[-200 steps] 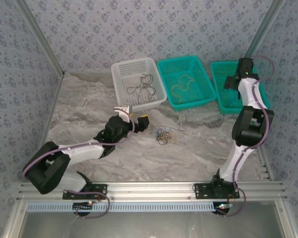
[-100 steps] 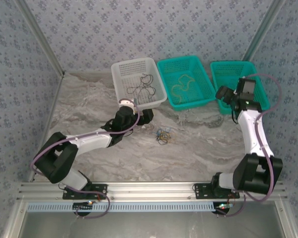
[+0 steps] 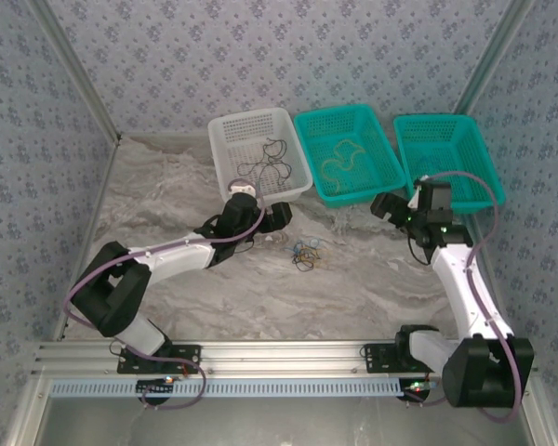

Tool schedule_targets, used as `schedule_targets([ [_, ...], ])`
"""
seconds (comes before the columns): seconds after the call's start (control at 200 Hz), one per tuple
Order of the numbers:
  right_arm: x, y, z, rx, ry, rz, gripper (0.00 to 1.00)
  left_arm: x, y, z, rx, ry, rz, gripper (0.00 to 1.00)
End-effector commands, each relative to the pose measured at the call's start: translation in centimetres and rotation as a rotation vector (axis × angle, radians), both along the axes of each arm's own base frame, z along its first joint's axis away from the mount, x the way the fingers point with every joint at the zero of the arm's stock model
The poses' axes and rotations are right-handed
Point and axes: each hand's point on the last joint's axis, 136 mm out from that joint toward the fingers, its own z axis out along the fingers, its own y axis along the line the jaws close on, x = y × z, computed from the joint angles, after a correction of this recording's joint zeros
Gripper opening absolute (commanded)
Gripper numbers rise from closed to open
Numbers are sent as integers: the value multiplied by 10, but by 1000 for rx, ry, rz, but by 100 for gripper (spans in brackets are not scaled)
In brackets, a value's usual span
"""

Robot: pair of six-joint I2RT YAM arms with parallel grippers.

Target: Untangle the cables

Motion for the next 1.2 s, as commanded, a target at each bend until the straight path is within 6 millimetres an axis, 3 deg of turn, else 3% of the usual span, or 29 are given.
schedule_targets([
  [0.0,-5,25,0,145,-33,14,98,-5,-4,7,-64,53,-4,99],
  [0.15,-7,70,-9,294,-67,124,98,-14,-6,-5,-87,184,12,99],
  [0.31,-25,123,-23,178,-141,476,93,-24,-11,-18,-89,223,-9,99],
  [0.46,-30,138,-60,108,-49,548,77,-27,-10,-31,-72,260,5,99],
  [0.605,-31,154,-78,116,-46,613,65,-29,-11,-33,-38,273,6,99],
  [0.824,-32,161,-104,112,-18,667,57,-41,-10,-52,98,361,35,99],
  [0.954,-34,175,-110,166,-22,733,57,-41,-15,-52,139,364,25,99],
  [1.194,-35,175,-125,126,-12,763,55,-41,-17,-56,151,378,20,99],
])
